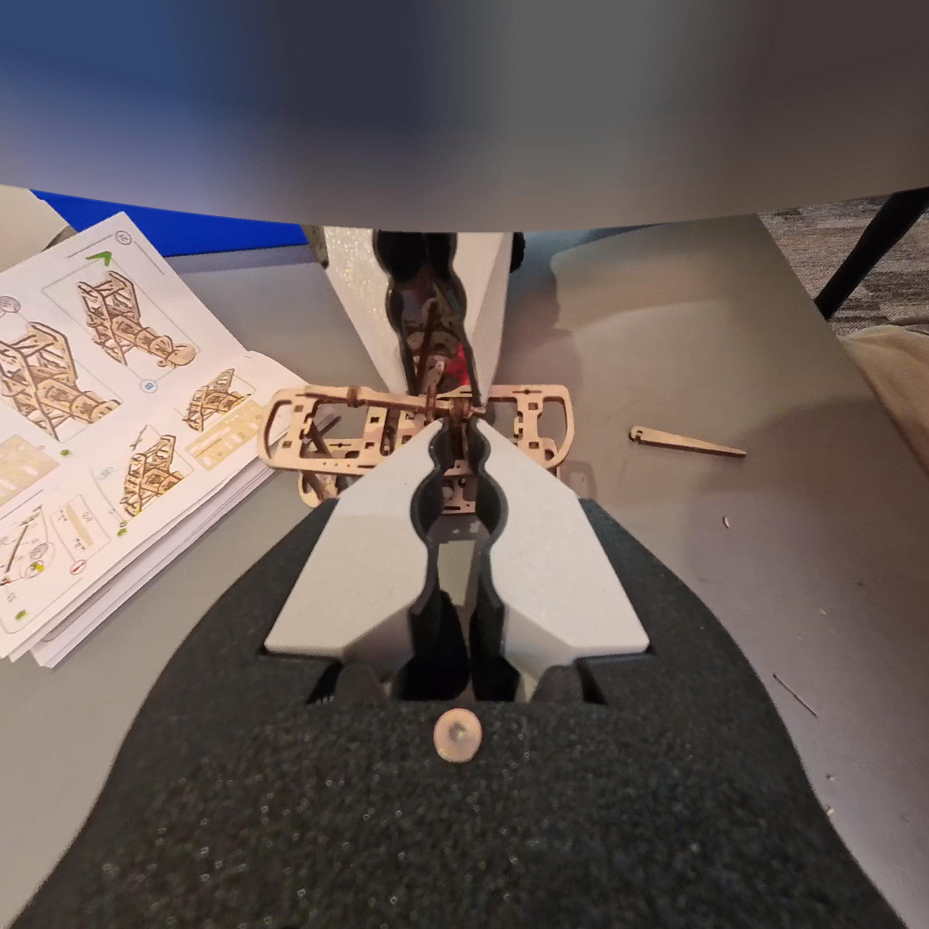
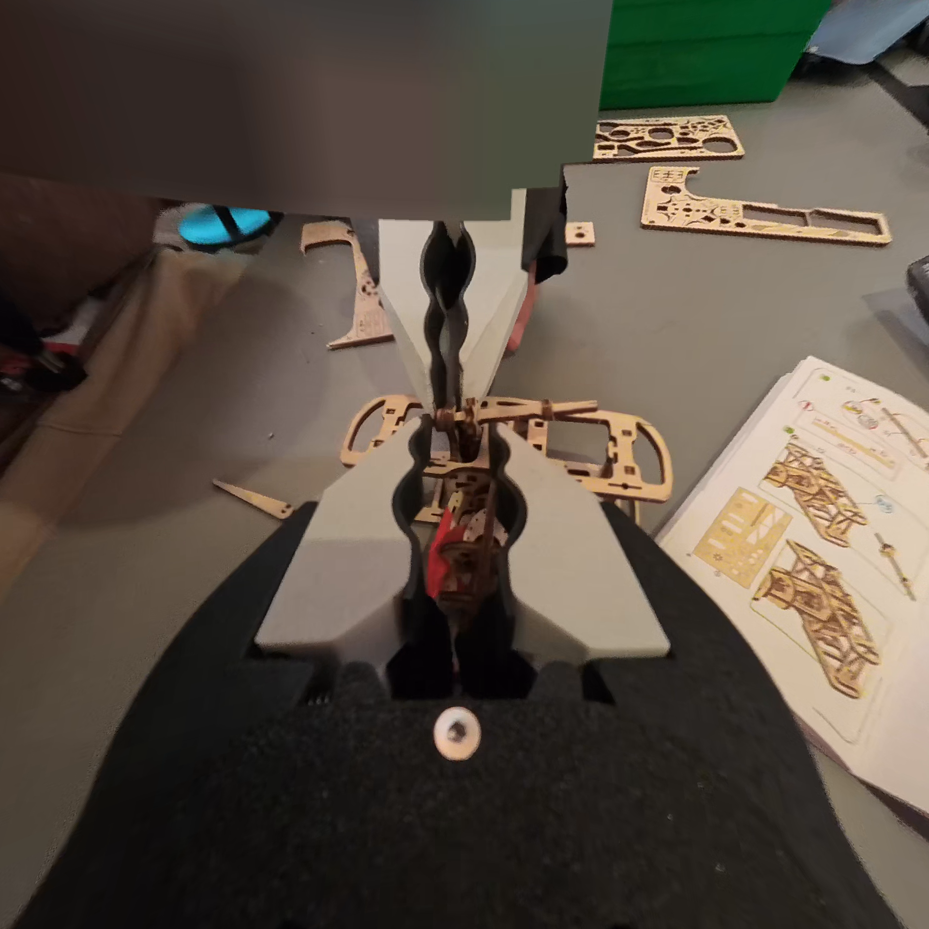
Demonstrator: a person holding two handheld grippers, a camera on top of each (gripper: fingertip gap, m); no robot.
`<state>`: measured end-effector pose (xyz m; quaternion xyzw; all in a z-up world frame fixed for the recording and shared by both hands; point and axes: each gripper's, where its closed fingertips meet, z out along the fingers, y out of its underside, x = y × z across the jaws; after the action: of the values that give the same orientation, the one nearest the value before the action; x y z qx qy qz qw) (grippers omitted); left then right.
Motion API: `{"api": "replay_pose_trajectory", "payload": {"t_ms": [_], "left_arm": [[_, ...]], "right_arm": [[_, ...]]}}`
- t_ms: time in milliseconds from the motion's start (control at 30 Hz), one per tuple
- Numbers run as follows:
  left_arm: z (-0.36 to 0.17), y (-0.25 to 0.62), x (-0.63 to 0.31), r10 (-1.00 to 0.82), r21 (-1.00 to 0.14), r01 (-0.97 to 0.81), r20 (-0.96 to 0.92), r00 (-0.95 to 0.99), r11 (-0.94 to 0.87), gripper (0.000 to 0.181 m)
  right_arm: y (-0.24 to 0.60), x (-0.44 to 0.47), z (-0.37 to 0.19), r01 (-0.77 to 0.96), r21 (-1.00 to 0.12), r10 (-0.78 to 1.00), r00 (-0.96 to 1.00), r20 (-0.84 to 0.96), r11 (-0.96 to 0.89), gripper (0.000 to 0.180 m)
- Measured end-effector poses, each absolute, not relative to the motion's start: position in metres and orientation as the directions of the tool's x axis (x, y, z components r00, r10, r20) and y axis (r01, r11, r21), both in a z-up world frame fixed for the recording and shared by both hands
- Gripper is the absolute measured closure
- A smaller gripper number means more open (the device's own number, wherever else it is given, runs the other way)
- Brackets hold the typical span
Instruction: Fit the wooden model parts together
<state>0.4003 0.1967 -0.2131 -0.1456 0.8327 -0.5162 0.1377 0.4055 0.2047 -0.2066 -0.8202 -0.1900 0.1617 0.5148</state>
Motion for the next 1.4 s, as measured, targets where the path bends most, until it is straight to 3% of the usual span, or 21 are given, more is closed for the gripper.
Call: {"api": "replay_pose_trajectory", "payload": {"t_ms": [167,333,933,1400], "left_arm": [[-0.213,0.198,0.403,-0.399,-0.901,-0.109,-0.075,-0.914,0.420,0.178],[-0.213,0.198,0.403,-0.399,-0.901,-0.112,-0.072,-0.914,0.420,0.178],[-0.213,0.198,0.404,-0.412,-0.903,-0.144,-0.039,-0.910,0.404,0.178],[-0.213,0.197,0.405,-0.440,-0.899,-0.112,-0.097,-0.893,0.424,0.178]], "right_arm": [[0.200,0.414,-0.211,0.243,-0.866,0.435,0.900,0.033,-0.437,0.155],[0.198,0.408,-0.208,0.268,-0.858,0.453,0.890,0.047,-0.437,0.165],[0.203,0.405,-0.206,0.258,-0.881,0.465,0.884,0.049,-0.397,0.174],[0.202,0.404,-0.206,0.200,-0.872,0.494,0.868,-0.054,-0.446,0.176]]}}
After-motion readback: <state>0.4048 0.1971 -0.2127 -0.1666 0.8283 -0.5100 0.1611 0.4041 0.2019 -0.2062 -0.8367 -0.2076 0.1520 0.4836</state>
